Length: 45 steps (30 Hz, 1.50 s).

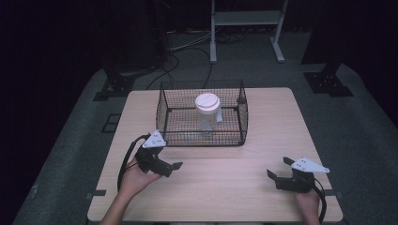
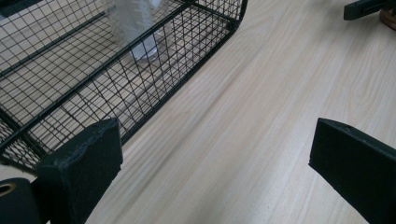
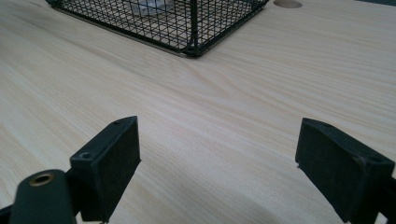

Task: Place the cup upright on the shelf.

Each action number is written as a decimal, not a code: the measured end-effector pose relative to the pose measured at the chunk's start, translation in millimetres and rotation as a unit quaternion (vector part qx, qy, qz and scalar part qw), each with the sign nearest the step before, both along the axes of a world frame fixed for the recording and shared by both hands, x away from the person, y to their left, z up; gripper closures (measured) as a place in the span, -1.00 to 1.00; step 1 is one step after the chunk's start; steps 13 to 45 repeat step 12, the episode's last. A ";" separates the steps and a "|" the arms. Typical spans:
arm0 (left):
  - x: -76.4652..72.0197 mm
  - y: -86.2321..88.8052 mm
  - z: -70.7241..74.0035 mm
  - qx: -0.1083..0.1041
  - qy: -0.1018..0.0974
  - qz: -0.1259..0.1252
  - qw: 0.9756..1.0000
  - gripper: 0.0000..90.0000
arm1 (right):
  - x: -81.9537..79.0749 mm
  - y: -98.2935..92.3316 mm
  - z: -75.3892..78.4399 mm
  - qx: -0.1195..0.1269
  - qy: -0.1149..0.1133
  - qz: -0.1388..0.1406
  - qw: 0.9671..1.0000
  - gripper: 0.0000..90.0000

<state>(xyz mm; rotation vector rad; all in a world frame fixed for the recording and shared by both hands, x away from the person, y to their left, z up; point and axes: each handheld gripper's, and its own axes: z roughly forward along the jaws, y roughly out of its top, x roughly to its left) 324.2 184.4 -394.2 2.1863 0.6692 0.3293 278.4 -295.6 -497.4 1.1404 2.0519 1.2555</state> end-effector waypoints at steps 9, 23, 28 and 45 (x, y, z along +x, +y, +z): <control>-10.6 8.2 -9.6 -0.017 -0.016 0.013 1.000 -0.96 | -0.1 -0.1 0.0 0.002 -0.001 0.000 1.000 -0.71; -16.0 11.3 -13.3 -0.026 -0.022 0.020 0.999 -0.96 | -0.5 -0.7 0.2 0.006 -0.002 0.001 1.000 -0.71; -16.0 11.3 -13.3 -0.026 -0.022 0.020 0.999 -0.96 | -0.5 -0.7 0.2 0.006 -0.002 0.001 1.000 -0.71; -16.0 11.3 -13.3 -0.026 -0.022 0.020 0.999 -0.96 | -0.5 -0.7 0.2 0.006 -0.002 0.001 1.000 -0.71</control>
